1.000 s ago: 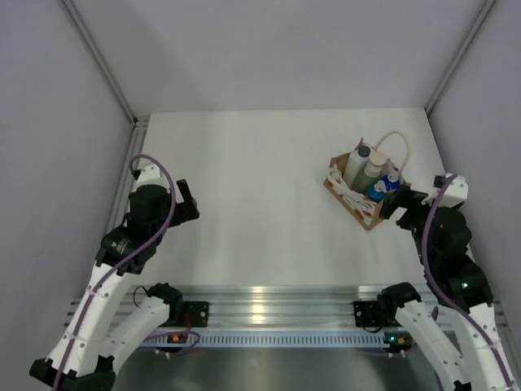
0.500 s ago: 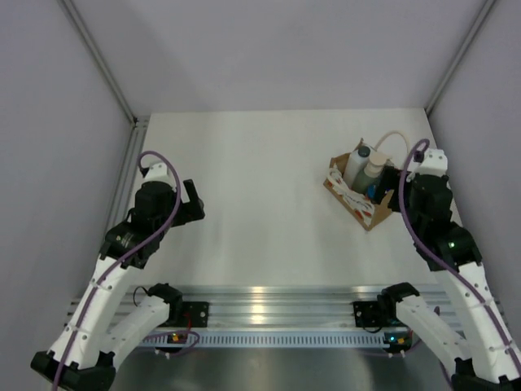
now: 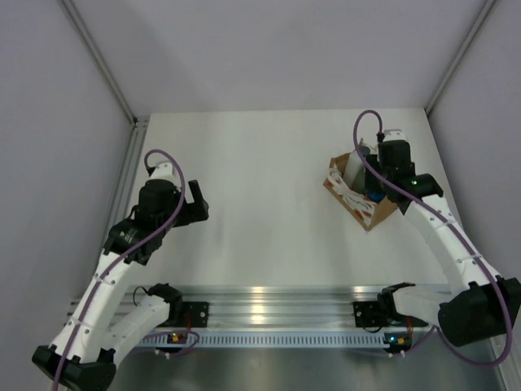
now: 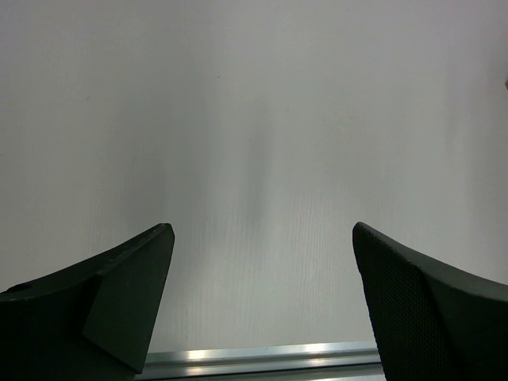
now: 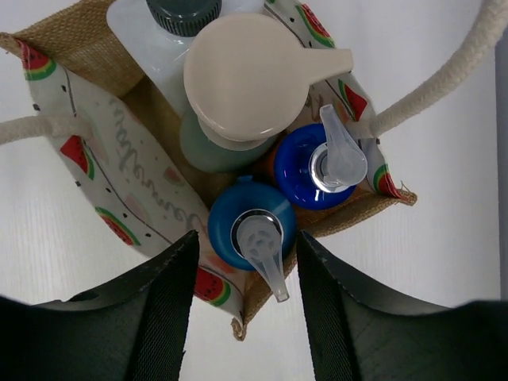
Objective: Take the personal care products out of the canvas bag
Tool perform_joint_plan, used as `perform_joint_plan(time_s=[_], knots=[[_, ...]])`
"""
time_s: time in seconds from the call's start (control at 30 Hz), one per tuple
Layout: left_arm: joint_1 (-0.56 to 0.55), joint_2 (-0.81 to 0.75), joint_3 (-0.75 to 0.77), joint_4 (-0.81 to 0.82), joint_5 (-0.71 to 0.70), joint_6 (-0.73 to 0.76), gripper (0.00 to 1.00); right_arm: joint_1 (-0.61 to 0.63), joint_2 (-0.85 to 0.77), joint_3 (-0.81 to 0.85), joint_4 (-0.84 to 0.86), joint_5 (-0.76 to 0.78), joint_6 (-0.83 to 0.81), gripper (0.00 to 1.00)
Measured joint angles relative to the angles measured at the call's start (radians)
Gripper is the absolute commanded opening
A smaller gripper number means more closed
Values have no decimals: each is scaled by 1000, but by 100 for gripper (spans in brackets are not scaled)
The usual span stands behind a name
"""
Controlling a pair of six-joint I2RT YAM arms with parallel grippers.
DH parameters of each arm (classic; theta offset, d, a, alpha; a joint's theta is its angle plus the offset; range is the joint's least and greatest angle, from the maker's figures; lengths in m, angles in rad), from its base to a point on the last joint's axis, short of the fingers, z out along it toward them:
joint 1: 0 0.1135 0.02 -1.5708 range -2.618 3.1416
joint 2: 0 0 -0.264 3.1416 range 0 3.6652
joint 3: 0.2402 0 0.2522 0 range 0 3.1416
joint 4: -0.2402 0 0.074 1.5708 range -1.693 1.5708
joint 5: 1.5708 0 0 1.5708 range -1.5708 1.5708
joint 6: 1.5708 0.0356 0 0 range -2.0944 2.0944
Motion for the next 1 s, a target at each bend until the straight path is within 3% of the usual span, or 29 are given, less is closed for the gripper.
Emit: perform_joint_plan(time_s=[0.17,0.5,0.87,1.0], knots=[[-1,19,0,0,20,0,98,-27,60,3,0,-36,-14,45],[-35,18,-1,1,26,0,98,-53,97,-13,10,-72,-21,49],[-55,18,-3,1,26,0,98,-66,124,-47,44,-85,-4,69],[-58,18,-3,1,26,0,98,-67,152,-61,56,-87,0,69]])
